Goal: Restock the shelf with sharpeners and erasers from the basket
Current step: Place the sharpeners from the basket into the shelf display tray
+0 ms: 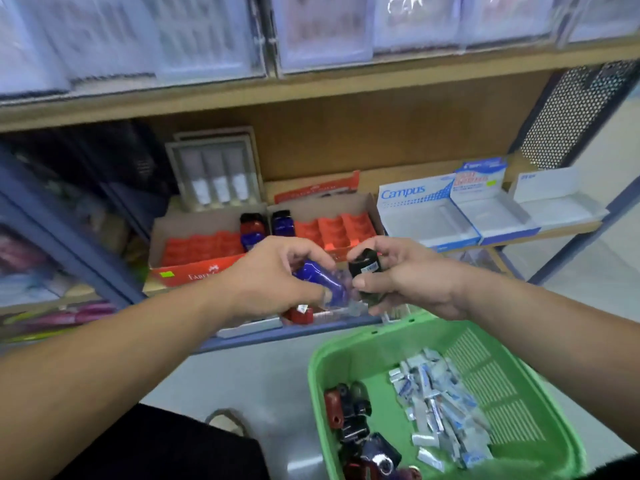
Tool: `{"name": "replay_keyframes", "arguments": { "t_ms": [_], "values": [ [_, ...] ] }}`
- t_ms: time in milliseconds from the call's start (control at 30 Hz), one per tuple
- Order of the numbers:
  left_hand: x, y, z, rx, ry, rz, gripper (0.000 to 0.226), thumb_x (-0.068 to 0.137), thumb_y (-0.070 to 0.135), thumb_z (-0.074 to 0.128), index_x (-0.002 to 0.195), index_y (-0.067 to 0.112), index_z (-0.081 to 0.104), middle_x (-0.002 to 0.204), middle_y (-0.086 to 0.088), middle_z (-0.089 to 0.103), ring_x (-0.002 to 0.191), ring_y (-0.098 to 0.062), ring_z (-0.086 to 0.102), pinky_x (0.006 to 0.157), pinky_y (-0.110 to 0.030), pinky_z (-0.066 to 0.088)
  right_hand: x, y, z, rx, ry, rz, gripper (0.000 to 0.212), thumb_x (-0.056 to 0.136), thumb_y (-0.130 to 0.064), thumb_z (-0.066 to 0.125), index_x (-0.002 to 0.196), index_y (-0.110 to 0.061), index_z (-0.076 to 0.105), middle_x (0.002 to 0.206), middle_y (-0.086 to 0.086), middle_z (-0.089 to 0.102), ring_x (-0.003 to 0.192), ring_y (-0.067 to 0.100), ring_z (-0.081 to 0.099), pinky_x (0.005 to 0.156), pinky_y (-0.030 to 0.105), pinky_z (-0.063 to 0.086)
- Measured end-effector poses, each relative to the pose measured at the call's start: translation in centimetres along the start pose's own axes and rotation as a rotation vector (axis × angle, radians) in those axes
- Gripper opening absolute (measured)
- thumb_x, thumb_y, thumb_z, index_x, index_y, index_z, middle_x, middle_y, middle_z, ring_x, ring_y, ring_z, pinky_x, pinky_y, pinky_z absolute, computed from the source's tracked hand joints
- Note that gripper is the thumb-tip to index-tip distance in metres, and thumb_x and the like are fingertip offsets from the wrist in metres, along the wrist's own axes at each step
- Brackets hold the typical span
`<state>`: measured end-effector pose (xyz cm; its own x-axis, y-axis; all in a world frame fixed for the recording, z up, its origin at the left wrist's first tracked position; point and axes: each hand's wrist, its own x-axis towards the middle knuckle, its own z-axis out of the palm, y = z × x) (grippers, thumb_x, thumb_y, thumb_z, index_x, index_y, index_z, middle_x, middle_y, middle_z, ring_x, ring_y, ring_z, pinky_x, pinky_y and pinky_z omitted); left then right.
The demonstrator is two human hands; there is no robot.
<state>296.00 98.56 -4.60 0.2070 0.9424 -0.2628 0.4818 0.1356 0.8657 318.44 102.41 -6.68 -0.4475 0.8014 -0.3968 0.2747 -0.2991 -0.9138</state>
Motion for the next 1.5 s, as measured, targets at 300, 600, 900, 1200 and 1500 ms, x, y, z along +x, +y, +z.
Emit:
{"name": "replay_keyframes", "arguments": {
  "t_ms": [300, 600, 900, 1200, 1500],
  "values": [
    [-0.3, -1.6, -6.2, -0.136, 0.241, 0.063, 0.023, 0.087, 0.016, 0.082, 0.105, 0.018, 0.068, 0.088, -0.005, 0.079, 0.081, -0.028, 0.075, 0.079, -0.048, 0.061, 3.4, -4.5, 4.3, 0.077, 0.035, -0.183, 0.035, 0.083, 0.005, 0.077, 0.111, -0.014, 0.069, 0.088, 0.008, 0.073, 0.075, 0.022, 0.069, 0.063, 0.036, 0.06],
    [1.2, -3.1, -8.8, -0.071, 0.285, -0.016, 0.029, 0.078, 0.017, 0.089, 0.1, 0.027, 0.073, 0.09, 0.005, 0.079, 0.083, -0.018, 0.077, 0.079, -0.04, 0.065, 6.0, -2.9, 4.4, 0.144, 0.103, -0.181, 0.038, 0.083, 0.004, 0.076, 0.116, -0.014, 0.069, 0.095, 0.008, 0.075, 0.082, 0.027, 0.071, 0.082, 0.051, 0.062],
    [1.2, -5.0, -12.0, -0.06, 0.406, -0.172, 0.019, 0.089, 0.038, 0.077, 0.103, 0.027, 0.07, 0.085, 0.001, 0.078, 0.072, -0.01, 0.076, 0.052, -0.023, 0.058, 7.9, -2.9, 5.0, 0.12, 0.267, -0.202, 0.037, 0.083, -0.014, 0.083, 0.111, -0.017, 0.06, 0.086, 0.005, 0.079, 0.069, 0.019, 0.075, 0.057, 0.024, 0.053],
    [1.1, -7.3, -13.4, -0.091, 0.348, -0.291, 0.032, 0.086, 0.028, 0.083, 0.108, 0.021, 0.061, 0.099, -0.006, 0.076, 0.071, -0.019, 0.077, 0.047, -0.029, 0.055, 11.1, -4.6, 8.0, 0.075, 0.206, -0.219, 0.031, 0.095, -0.011, 0.07, 0.122, -0.022, 0.059, 0.07, 0.005, 0.064, 0.055, 0.019, 0.06, 0.053, 0.03, 0.054],
    [-0.4, -8.1, -14.2, -0.067, 0.299, -0.276, 0.035, 0.099, 0.043, 0.063, 0.133, 0.036, 0.059, 0.11, 0.002, 0.069, 0.081, -0.018, 0.074, 0.046, -0.024, 0.053, 14.9, -7.4, 11.3, 0.05, 0.246, -0.271, 0.016, 0.092, -0.004, 0.072, 0.107, -0.01, 0.068, 0.095, 0.013, 0.076, 0.078, 0.024, 0.077, 0.073, 0.032, 0.064]
  ]
}}
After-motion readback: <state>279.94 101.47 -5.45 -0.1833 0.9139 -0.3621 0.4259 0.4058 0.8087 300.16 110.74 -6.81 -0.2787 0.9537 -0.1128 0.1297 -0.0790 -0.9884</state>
